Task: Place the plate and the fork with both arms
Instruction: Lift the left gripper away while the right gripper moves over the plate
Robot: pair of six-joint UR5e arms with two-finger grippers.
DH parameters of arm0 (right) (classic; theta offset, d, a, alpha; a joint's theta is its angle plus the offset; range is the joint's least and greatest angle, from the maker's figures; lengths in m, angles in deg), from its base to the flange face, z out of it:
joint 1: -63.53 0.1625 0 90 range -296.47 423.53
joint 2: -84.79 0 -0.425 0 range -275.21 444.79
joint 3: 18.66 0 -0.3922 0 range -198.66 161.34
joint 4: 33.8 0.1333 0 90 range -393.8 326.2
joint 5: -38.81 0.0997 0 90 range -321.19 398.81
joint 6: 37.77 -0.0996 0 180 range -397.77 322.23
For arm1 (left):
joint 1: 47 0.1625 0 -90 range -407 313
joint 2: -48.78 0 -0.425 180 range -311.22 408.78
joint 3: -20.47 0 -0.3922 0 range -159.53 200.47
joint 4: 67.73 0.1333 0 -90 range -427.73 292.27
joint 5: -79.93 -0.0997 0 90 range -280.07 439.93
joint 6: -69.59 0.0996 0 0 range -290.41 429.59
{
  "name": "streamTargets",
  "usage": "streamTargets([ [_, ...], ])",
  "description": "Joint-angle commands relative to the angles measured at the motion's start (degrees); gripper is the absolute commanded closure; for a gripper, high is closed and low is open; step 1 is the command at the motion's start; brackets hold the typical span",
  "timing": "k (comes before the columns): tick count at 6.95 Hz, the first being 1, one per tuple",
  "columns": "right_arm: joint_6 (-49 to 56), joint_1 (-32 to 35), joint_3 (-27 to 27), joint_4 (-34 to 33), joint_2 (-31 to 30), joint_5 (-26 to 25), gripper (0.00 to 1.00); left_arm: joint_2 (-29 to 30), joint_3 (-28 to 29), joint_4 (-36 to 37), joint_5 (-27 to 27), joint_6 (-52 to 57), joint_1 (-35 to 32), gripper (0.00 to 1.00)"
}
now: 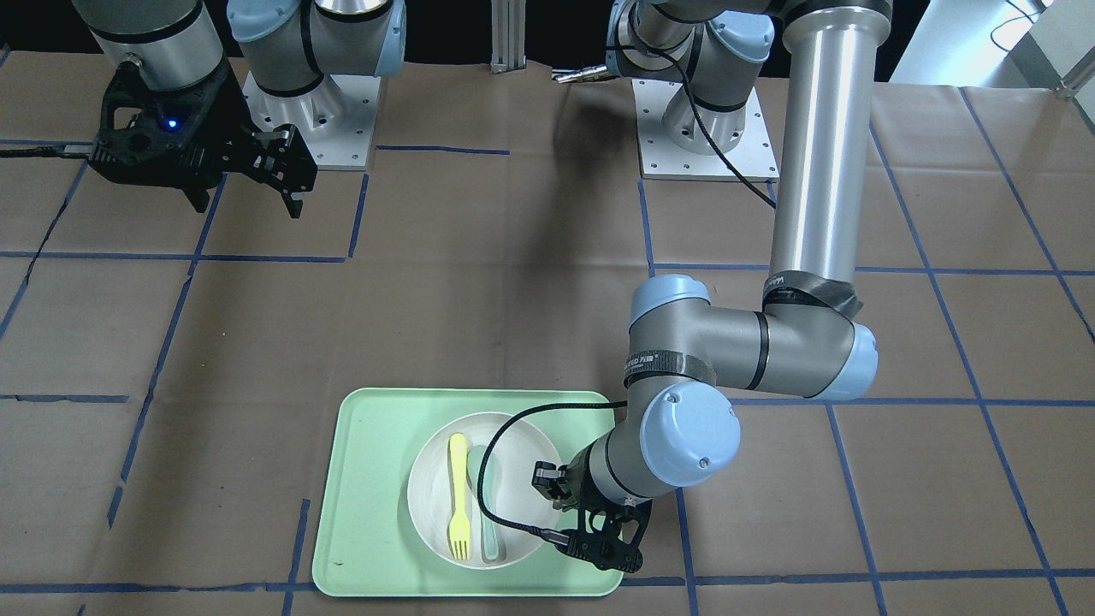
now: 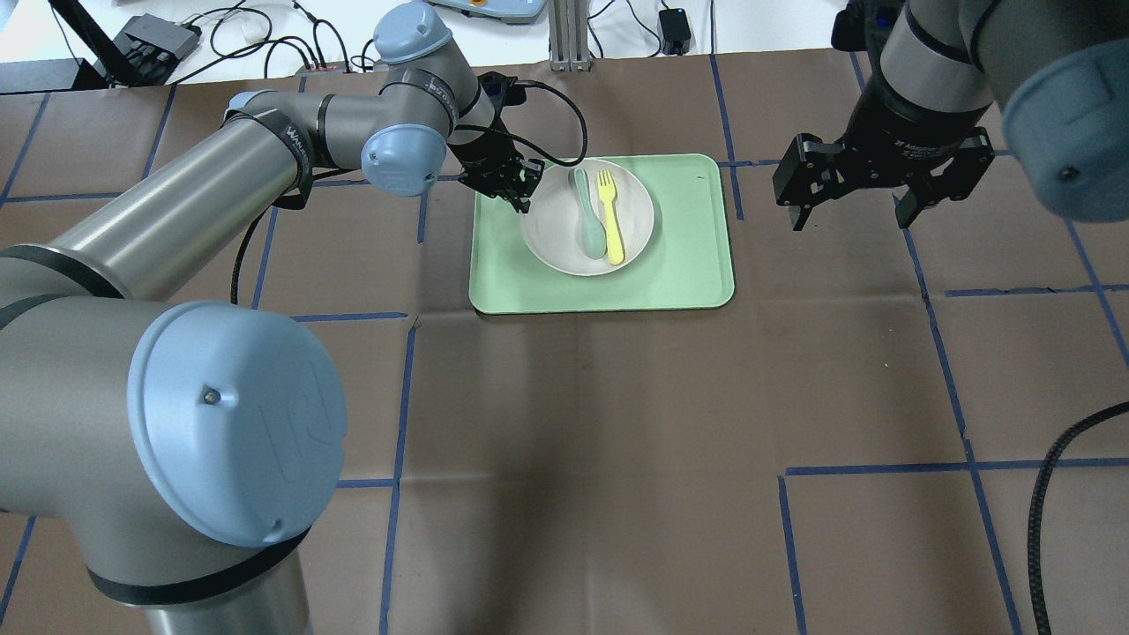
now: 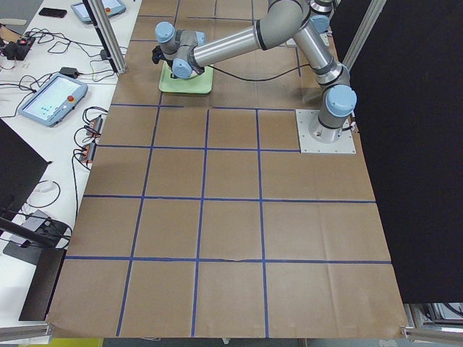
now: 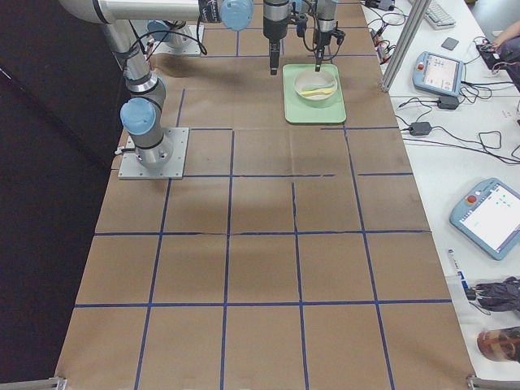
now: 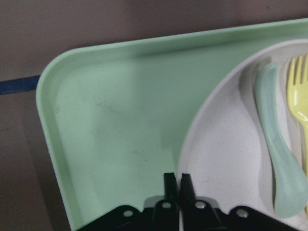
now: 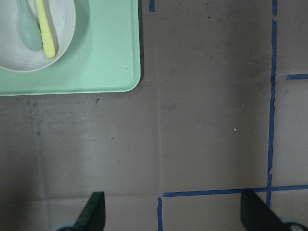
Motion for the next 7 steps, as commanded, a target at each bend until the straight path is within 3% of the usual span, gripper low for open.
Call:
streamTargets([
  [1,0.00,0.09,-0.17,-0.01,0.17,0.09,0.00,-0.06,-0.78,-0.05,-0.03,2.21,-0.10,0.96],
  [2,0.00,0.00,-0.52,0.16,0.26,0.09,0.00,-0.06,-0.95,-0.05,-0.03,2.65,-0.10,0.63],
  [3,-0.08,0.09,-1.14,0.42,0.18,0.09,0.00,-0.24,-0.87,-0.05,0.06,2.57,-0.10,0.13],
  [4,0.00,0.09,-1.49,0.60,0.26,0.17,0.00,-1.02,-0.78,-0.14,-0.03,2.57,-0.10,0.02],
  [6,-0.08,0.00,-1.67,0.25,0.79,0.18,0.00,-7.49,1.59,-11.42,-0.64,2.39,-0.01,0.01],
  [7,-0.09,0.09,-2.19,0.25,1.83,0.18,0.00,-12.49,2.81,-18.53,-5.17,1.35,-0.10,0.01],
])
